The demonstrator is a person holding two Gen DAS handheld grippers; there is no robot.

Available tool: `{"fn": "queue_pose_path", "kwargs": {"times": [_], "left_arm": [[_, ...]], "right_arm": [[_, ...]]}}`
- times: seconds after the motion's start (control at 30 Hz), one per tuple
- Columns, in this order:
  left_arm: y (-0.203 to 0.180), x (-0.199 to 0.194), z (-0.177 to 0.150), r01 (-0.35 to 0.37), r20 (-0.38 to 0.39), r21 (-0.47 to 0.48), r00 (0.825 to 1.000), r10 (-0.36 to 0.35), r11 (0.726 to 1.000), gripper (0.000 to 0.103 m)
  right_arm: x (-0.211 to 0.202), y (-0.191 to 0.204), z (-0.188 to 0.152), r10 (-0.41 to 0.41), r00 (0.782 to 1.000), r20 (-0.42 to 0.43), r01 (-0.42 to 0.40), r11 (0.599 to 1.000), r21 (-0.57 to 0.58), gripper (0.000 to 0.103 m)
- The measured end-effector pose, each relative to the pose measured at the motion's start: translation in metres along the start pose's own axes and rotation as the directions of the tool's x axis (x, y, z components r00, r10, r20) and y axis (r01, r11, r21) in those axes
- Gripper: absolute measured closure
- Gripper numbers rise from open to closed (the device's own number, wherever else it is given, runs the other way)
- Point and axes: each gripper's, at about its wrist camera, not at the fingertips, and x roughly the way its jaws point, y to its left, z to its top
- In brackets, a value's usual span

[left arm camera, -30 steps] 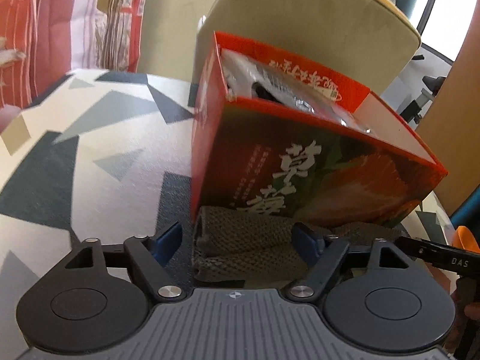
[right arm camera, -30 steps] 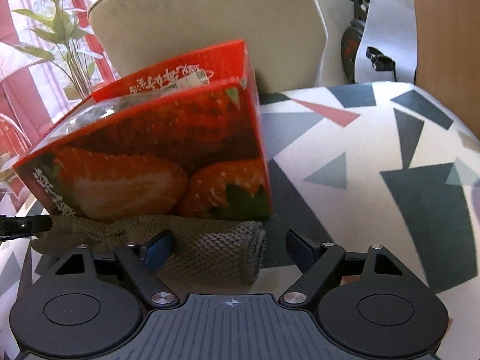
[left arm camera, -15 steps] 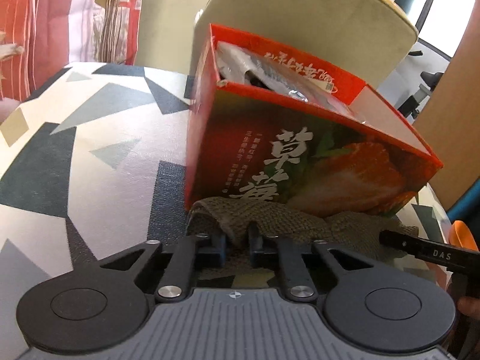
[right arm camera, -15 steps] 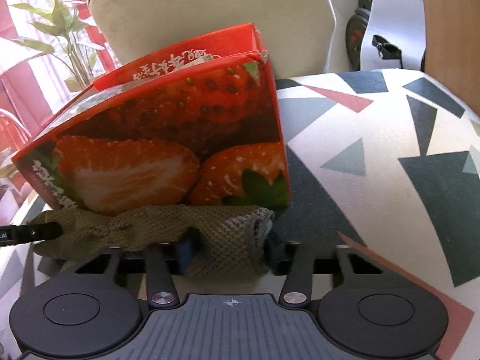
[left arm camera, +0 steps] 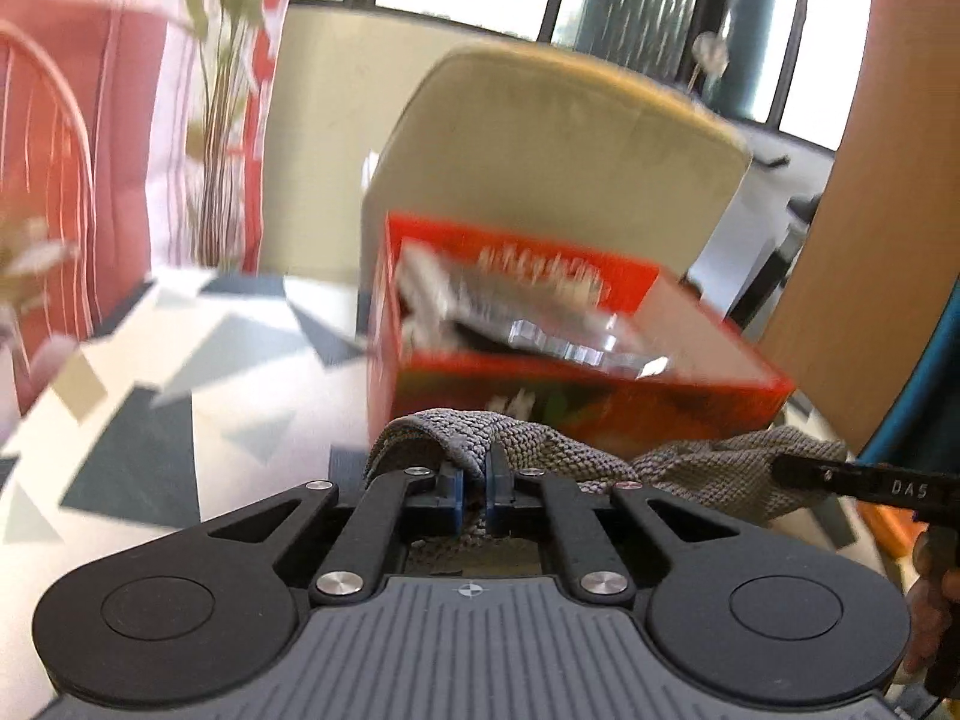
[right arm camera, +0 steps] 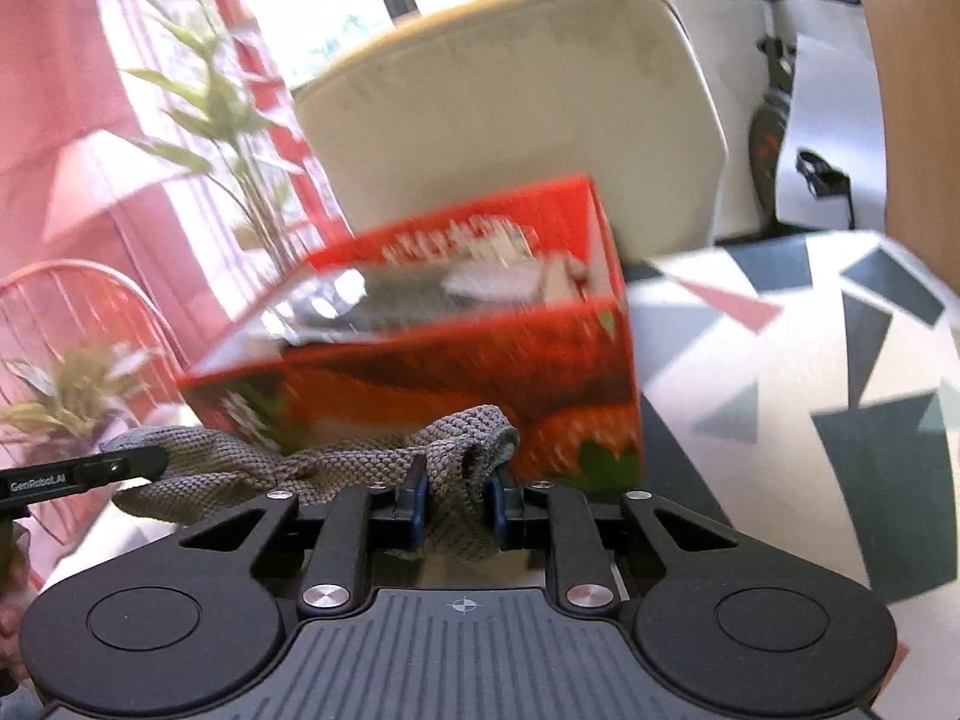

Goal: Organize soft objects
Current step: 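Lift the green mesh cloth with both tools and carry it into the box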

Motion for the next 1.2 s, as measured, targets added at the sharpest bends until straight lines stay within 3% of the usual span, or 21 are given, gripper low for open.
{"fn": "queue_pose_path", "kwargs": {"times": [0.2, 0.43, 0.57, 0.77, 0.97, 1.07, 1.2], "left_arm": [[-0.01, -0.024, 0.029, 0.038, 0.09, 0.003, 0.995, -0.039, 0.999, 0.096], [-0.019, -0.015, 0.07, 0.089, 0.088, 0.008, 0.992, -0.09, 0.996, 0.096], [-0.024, 0.012, 0.092, 0.146, 0.011, 0.013, 0.989, -0.146, 0.989, 0.096], [-0.023, 0.071, 0.1, 0.135, -0.125, 0.012, 0.983, -0.133, 0.991, 0.096], [-0.025, 0.098, 0.103, 0.147, -0.169, 0.029, 0.976, -0.14, 0.989, 0.096], [-0.027, 0.103, 0.105, 0.156, -0.17, 0.043, 0.975, -0.146, 0.987, 0.096], [-0.027, 0.119, 0.097, 0.142, -0.225, 0.061, 0.966, -0.125, 0.988, 0.096]], "right_arm": [[-0.025, 0.012, 0.028, 0.028, 0.995, 0.092, -0.026, 0.999, -0.026, 0.085], [-0.03, 0.022, 0.073, 0.019, 0.99, 0.138, -0.005, 0.995, -0.096, 0.085], [-0.011, 0.025, 0.101, 0.01, 0.995, 0.098, 0.001, 0.994, -0.109, 0.085], [0.032, 0.027, 0.125, -0.043, 0.999, -0.015, 0.04, 0.986, -0.164, 0.086], [0.05, 0.023, 0.132, -0.106, 0.987, -0.117, 0.08, 0.975, -0.205, 0.086], [0.048, 0.016, 0.134, -0.122, 0.982, -0.146, 0.089, 0.972, -0.215, 0.086], [0.049, 0.01, 0.133, -0.146, 0.974, -0.174, 0.101, 0.965, -0.243, 0.086]]}}
